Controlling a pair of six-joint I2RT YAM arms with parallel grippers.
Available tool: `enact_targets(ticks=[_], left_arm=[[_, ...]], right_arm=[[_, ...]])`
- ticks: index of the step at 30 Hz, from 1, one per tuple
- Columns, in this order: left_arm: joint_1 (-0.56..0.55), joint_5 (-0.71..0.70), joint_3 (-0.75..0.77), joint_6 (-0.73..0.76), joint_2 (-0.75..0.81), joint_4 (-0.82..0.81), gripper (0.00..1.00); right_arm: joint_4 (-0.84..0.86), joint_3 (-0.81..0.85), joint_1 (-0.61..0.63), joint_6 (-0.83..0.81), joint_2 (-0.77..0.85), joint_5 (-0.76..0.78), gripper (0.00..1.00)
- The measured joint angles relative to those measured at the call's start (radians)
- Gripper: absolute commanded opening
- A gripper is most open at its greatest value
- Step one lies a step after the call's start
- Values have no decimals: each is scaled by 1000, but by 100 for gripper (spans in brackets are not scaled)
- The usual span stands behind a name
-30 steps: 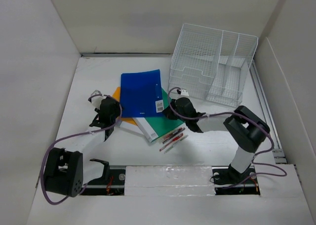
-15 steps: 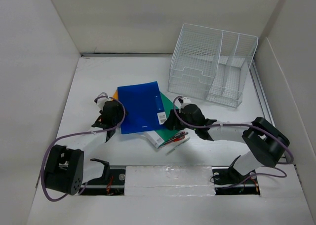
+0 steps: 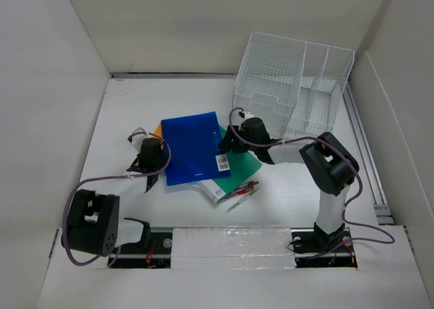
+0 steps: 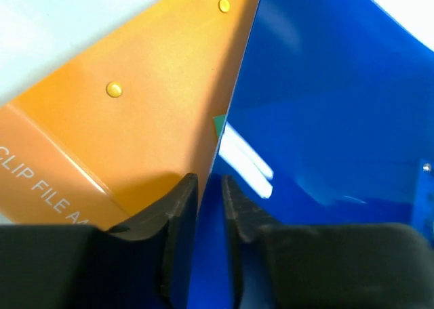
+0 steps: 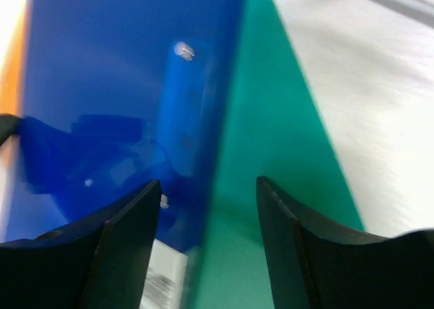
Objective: Organize the desk
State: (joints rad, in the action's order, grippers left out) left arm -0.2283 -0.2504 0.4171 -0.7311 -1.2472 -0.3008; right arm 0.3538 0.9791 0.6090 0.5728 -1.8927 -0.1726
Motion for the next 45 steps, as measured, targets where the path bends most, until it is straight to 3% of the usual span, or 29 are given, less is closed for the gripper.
enact_targets(ticks=[1, 3, 10, 14, 16, 17, 18, 21, 24, 26, 29, 30, 36, 37, 40, 43, 45], left_arm=[[2, 3, 0, 2, -12, -9, 5], [2, 5, 0, 6, -26, -25, 0], [8, 19, 4, 21, -70, -58, 0], [15, 17, 4, 27, -77, -70, 0], [17, 14, 4, 32, -78, -72, 0], [18, 8, 4, 36, -78, -72, 0], [19, 7, 4, 36, -78, -72, 0], [21, 5, 4, 42, -78, -72, 0], [22, -3, 4, 45, -78, -72, 0], [22, -5, 4, 46, -78, -73, 0], [23, -5, 4, 47, -78, -74, 0], [23, -6, 4, 47, -78, -73, 0], [21, 25, 3, 46, -78, -87, 0], [20, 33, 3, 46, -78, -92, 0], [20, 39, 2, 47, -78, -96, 0], [21, 32, 2, 47, -77, -99, 0], [21, 29, 1, 47, -74, -103, 0]], right_arm=[[13, 3, 3, 3, -16, -9, 63], [39, 16, 8, 11, -34, -29, 63], [151, 0, 33, 62, -69, -105, 63], [232, -30, 31, 93, -79, -132, 56], [252, -44, 31, 106, -80, -139, 44], [255, -46, 30, 113, -80, -142, 26], [259, -46, 29, 119, -80, -146, 26], [270, -46, 26, 127, -77, -156, 8], [291, -48, 25, 131, -70, -167, 0], [319, -60, 25, 134, -53, -179, 0], [362, -74, 24, 140, -25, -215, 30], [375, -73, 24, 142, -20, -230, 48], [420, -45, 36, 163, -48, -360, 56], [428, -38, 39, 171, -65, -376, 54], [455, -27, 43, 199, -122, -407, 36], [455, -27, 44, 250, -143, -412, 9], [446, -27, 47, 251, -134, -407, 6]])
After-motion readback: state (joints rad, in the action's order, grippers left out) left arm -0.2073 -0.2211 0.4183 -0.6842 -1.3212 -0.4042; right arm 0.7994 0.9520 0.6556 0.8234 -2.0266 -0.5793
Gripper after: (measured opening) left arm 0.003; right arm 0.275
